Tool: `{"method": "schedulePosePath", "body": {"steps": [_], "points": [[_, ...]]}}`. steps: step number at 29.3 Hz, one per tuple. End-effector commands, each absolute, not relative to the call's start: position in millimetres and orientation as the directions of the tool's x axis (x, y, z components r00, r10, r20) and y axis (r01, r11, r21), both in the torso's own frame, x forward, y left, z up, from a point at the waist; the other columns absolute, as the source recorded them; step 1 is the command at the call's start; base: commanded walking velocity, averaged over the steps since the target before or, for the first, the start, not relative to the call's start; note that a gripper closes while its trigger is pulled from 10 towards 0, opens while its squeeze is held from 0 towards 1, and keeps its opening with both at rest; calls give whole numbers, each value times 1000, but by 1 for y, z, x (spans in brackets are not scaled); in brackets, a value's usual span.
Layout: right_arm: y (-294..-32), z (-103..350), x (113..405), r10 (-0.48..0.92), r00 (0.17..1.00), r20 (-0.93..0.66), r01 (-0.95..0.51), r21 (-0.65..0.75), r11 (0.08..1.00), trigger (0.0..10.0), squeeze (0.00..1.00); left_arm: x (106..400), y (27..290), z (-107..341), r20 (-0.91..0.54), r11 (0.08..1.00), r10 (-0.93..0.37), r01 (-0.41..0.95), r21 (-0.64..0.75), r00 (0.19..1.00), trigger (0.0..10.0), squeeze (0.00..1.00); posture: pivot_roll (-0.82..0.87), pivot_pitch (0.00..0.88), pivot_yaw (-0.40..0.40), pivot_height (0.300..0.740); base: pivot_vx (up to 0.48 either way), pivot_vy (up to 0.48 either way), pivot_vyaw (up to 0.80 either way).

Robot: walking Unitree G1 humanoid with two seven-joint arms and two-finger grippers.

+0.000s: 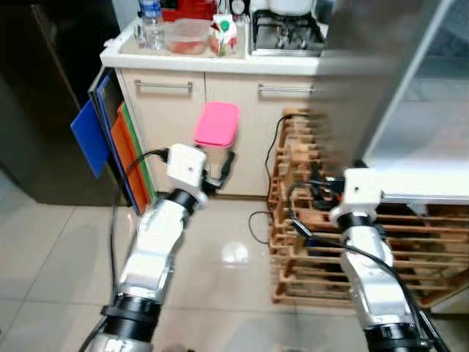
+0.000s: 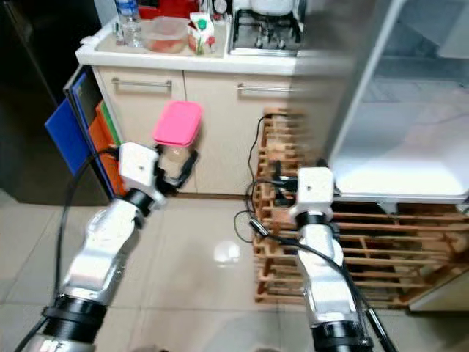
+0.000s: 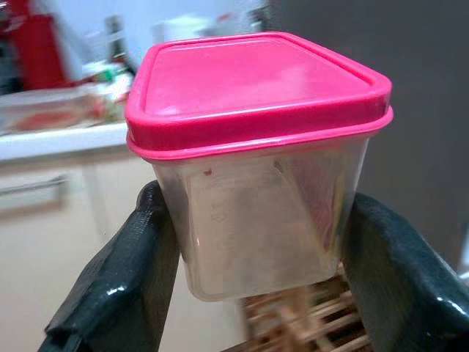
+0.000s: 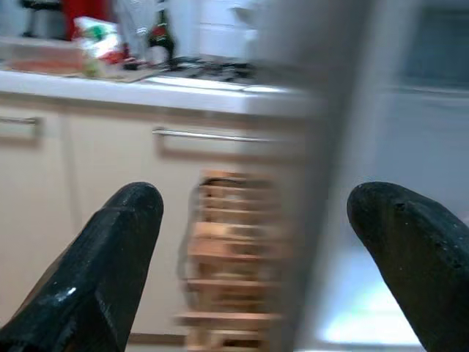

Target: Restocking fridge

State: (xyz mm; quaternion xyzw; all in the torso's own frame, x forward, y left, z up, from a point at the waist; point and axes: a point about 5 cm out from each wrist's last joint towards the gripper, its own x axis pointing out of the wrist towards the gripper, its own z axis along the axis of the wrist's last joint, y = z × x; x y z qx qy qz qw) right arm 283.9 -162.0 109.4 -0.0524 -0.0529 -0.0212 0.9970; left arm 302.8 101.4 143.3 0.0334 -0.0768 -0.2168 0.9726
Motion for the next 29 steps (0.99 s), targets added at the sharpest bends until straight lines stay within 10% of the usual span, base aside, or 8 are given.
{"method": "schedulePosePath", "body": {"steps": [1, 15, 29], "points": [[-155, 111, 286, -17, 993, 121, 28, -90, 996, 10000, 0, 305, 110, 148, 144, 911, -408, 394, 119, 902, 10000, 0, -49, 0, 27, 740, 0, -469, 0], [-155, 109, 288, 0, 993, 116, 13, -113, 994, 10000, 0, 313, 105, 150, 158, 914, -405, 394, 94, 901, 10000, 0, -73, 0, 27, 740, 20, -460, 0], [-157, 103, 285, -5, 996, 92, 15, -106, 994, 10000, 0, 314, 99, 151, 158, 894, -447, 433, 120, 880, 10000, 0, -72, 0, 38, 740, 21, 0, -353]]}}
